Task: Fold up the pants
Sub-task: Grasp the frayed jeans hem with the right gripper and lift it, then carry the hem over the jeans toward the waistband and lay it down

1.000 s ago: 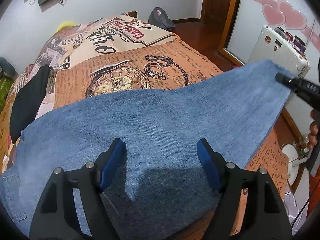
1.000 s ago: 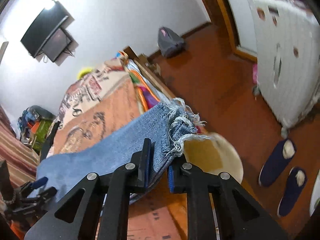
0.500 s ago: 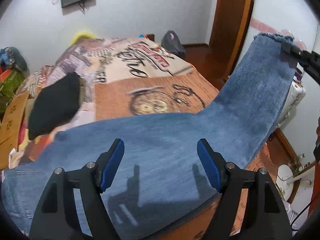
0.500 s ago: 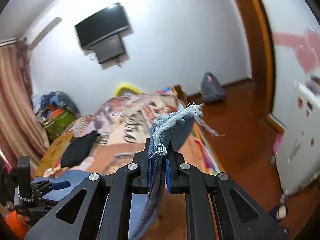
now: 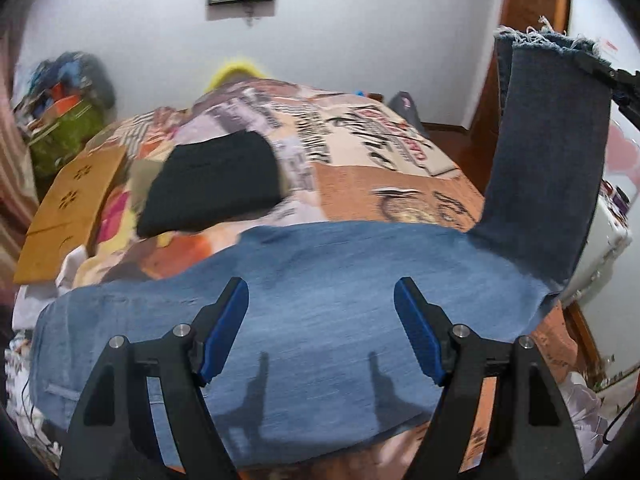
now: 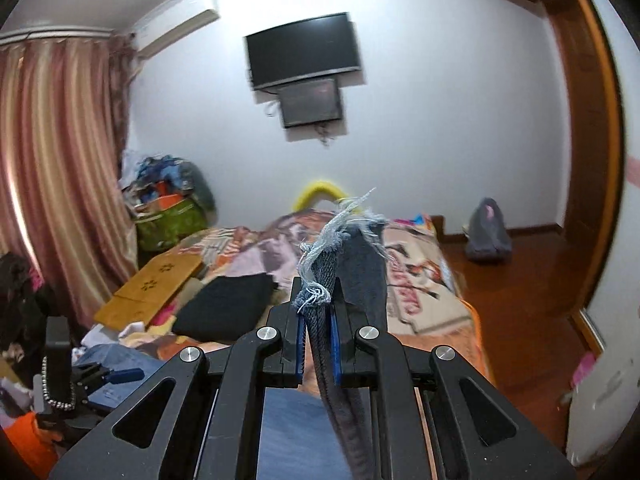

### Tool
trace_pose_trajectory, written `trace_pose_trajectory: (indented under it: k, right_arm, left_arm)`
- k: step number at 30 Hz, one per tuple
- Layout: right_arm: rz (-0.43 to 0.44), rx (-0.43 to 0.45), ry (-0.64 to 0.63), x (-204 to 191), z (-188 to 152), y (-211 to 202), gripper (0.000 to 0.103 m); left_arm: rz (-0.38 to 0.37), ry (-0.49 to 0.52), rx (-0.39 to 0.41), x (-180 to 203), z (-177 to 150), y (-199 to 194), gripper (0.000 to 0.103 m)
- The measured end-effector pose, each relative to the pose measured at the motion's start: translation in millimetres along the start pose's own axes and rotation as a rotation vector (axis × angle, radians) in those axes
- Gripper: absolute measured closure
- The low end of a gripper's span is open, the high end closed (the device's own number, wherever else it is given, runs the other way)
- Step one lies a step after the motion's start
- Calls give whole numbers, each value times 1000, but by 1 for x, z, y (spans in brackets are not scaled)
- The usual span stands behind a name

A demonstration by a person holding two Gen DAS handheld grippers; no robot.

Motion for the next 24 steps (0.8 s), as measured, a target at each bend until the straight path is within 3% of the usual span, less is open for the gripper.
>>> trace_pose_trajectory:
  k: [6, 11, 17, 24]
  right_arm:
    - [105, -36, -44, -52, -3, 28, 94]
    - [204, -121, -67, -94, -25, 64, 94]
    - [301, -284, -124, -138, -74, 102, 94]
    - [350, -474, -191, -159, -136, 119, 94]
  left_arm:
    - [42, -65, 14, -42, -13, -15, 27]
    - [75, -99, 17, -66, -24, -24, 27]
    - [99, -146, 2, -87, -35, -26, 27]
    - [105, -166, -9, -94, -39, -25, 27]
Point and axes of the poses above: each gripper's, at about its wrist camera, not at the fingertips, and y roughly the way its jaws point, x to its right, z to its top, the point moved 1 cm from there along y, roughly the way its jaws point, and after that the axes turned 2 degrees about -y, right-handed, at the moved point
